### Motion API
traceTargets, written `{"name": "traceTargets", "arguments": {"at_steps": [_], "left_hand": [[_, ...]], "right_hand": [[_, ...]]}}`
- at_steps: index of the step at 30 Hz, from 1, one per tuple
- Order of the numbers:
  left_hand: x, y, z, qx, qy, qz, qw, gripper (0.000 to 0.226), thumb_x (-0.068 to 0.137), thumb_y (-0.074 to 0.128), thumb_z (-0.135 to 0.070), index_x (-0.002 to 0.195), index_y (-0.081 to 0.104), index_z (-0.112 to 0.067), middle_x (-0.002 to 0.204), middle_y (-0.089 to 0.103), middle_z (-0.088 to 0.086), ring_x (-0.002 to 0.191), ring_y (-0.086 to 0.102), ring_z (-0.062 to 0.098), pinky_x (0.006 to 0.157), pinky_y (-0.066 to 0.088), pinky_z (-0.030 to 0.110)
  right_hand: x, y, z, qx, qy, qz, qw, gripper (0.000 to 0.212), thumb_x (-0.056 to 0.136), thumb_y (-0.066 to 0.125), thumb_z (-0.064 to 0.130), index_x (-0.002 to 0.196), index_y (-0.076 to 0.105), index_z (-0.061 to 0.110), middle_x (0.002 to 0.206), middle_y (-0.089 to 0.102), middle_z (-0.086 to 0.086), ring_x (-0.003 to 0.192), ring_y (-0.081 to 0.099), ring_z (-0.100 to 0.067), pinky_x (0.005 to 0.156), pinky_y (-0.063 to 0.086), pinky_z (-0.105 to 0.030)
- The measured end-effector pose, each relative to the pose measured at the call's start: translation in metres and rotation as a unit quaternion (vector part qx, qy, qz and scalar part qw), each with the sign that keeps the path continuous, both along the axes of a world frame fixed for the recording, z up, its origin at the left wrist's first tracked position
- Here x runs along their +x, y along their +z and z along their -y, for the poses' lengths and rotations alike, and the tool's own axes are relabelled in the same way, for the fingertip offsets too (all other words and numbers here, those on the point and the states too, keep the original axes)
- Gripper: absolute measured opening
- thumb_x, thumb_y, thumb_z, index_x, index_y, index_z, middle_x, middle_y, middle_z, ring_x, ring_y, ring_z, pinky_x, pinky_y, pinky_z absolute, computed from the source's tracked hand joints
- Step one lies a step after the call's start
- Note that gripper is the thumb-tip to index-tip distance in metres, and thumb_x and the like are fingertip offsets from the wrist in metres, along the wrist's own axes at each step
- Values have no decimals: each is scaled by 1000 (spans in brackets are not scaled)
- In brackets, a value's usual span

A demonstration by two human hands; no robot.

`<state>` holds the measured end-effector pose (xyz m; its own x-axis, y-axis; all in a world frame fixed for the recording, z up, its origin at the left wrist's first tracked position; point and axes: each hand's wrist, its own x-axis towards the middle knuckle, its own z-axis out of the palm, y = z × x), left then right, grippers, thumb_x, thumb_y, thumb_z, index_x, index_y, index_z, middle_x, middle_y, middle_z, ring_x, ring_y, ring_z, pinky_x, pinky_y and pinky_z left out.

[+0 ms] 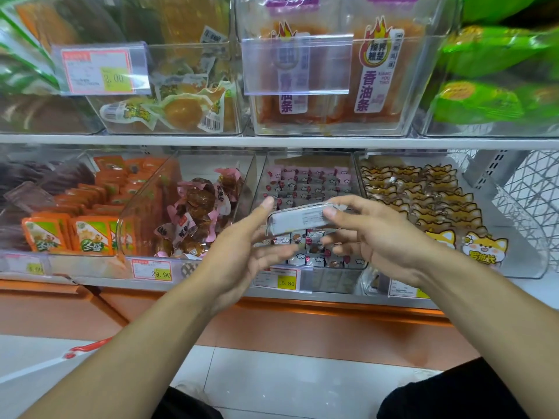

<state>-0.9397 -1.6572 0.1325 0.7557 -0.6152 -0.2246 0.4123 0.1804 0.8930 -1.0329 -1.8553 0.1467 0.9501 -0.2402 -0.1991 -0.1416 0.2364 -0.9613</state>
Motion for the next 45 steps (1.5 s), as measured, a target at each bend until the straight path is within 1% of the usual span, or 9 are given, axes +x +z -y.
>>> {"name": "traceTargets", "arguments": {"at_steps": [5,9,15,19,23,32,37,41,45], "left_hand": [[3,-3,1,16,14,-35,999,30,92,68,-27,112,69,-4,98,77,15,91,75,36,71,61,28],[6,-7,2,-6,15,36,999,25,89,69,-11,114,66,-6,105,76,14,96,75,29,78,61,28],[3,-10,1,64,15,178,982,32,77,83,-7,102,75,-26,115,73,8,106,68,42,97,51,57],[3,-11,4,31,27,108,993,43,69,85,-29,106,72,-12,112,74,11,106,72,30,91,59,40],[3,-13,7,36,36,60,997,51,72,80,-27,115,66,-3,104,77,14,93,75,30,85,62,35],[0,-13,15,67,90,161,981,41,80,81,-4,115,63,-17,109,76,2,89,76,18,70,58,20],[4,-19,26,214,110,396,886,43,89,75,-16,127,57,-26,117,67,-13,108,64,0,98,51,22],[4,-30,40,371,23,572,731,54,95,65,-33,145,48,-19,145,49,-2,139,34,12,119,27,32],[13,-38,52,484,-43,602,634,63,99,45,-54,148,44,-14,158,33,8,150,12,27,125,10,41]], "right_hand": [[2,-2,2,-28,69,11,997,48,75,79,9,118,59,13,112,76,-12,92,73,-23,68,59,-25],[6,-1,0,66,36,1,997,51,75,80,15,121,62,9,114,74,-17,95,74,-23,75,62,-28],[8,-3,-1,112,-14,-54,992,33,94,67,17,121,65,-1,109,74,-22,92,75,-32,79,63,-33],[7,0,-1,104,-9,-22,994,29,93,62,6,122,62,0,114,72,-23,103,72,-31,89,60,-34],[4,0,0,94,1,-4,996,30,91,61,-2,120,63,5,114,74,-20,95,71,-27,90,58,-35],[14,-6,-2,104,-128,35,986,36,88,68,-3,122,56,-1,104,78,-12,96,76,-22,77,61,-25],[24,-1,13,-279,-240,104,924,30,86,80,14,97,61,35,84,71,32,80,67,11,66,50,-6],[35,-9,14,-378,-187,89,902,28,84,81,20,100,62,33,92,74,14,82,70,-1,74,55,-24],[42,-12,11,-434,-166,85,882,33,83,81,18,89,58,41,83,69,20,77,67,3,71,53,-26]]}}
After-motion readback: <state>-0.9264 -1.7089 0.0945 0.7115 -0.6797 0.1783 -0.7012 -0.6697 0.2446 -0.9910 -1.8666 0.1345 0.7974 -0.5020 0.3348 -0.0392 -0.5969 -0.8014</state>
